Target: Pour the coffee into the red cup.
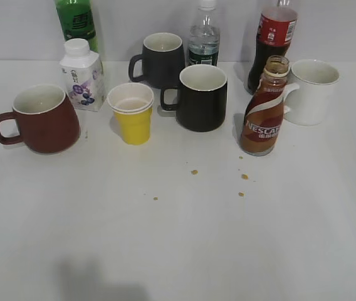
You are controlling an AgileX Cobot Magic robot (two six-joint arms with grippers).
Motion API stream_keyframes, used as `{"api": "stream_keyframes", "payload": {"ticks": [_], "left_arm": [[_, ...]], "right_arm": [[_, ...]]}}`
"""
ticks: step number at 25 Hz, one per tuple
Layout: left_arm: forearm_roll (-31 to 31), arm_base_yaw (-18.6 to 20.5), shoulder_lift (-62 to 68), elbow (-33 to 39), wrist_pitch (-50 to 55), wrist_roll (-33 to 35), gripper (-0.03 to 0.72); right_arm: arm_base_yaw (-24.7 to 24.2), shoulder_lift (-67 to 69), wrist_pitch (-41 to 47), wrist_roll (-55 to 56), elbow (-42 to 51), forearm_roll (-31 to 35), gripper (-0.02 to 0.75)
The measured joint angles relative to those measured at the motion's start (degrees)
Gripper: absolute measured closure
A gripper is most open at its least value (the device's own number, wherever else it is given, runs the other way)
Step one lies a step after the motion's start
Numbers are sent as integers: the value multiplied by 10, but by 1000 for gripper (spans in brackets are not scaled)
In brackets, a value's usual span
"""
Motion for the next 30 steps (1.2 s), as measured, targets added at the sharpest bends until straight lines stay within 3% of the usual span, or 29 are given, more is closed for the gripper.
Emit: {"api": "stream_keyframes", "payload": {"ticks": [30], "left_arm": [[0, 0, 0, 0, 0, 0, 379]], "right_arm": [[0, 0, 0, 0, 0, 0, 172]]}}
